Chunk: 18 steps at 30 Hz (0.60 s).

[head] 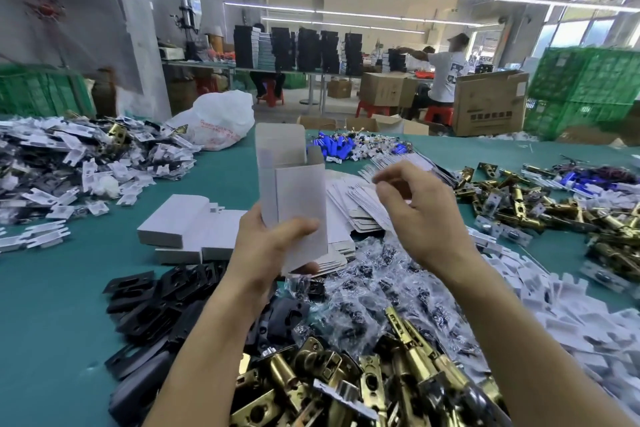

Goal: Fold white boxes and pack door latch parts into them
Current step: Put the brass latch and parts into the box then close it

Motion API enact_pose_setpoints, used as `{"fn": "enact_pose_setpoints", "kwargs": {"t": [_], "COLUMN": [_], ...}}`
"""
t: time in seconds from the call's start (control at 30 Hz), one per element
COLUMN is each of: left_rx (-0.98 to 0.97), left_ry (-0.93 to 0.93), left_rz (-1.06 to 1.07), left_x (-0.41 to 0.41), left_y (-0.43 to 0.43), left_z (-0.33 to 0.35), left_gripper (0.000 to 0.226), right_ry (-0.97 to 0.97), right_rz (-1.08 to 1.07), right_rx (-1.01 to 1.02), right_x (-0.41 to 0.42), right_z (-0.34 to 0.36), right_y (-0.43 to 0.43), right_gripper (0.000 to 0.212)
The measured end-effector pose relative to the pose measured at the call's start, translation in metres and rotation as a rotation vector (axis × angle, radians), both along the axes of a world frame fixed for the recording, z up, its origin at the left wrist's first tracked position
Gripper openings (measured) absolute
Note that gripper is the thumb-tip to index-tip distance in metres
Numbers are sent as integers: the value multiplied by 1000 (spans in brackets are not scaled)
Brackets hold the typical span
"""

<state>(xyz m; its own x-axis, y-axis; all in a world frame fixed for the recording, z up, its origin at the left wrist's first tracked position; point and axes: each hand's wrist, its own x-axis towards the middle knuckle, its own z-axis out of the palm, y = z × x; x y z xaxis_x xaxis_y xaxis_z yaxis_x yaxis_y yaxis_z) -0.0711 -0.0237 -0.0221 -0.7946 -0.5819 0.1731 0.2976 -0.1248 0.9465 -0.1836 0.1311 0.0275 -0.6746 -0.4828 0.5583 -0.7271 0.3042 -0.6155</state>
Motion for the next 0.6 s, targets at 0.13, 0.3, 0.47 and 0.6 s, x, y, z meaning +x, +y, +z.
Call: {"fn": "enact_pose_setpoints", "kwargs": {"t": [0.13,0.3,0.47,0.6], "left_rx": [-31,-85,-114,-105], "left_ry": [95,169,210,319], "left_rz": [7,-105,-196,-248], "left_x": [3,7,6,5], "left_y": [1,7,11,12], "left_z": [3,8,5,4], "left_gripper": [35,57,46,40], "right_ry": [-211,-216,-207,-144], "right_rz": [-363,-568,-518,-537], "right_rx": [514,975,1026,927], "right_x": [-50,-85,-99,-99], "right_z": [-45,-78,-92,-94], "right_y": [58,109,111,112], "right_gripper": [25,24,23,21]}}
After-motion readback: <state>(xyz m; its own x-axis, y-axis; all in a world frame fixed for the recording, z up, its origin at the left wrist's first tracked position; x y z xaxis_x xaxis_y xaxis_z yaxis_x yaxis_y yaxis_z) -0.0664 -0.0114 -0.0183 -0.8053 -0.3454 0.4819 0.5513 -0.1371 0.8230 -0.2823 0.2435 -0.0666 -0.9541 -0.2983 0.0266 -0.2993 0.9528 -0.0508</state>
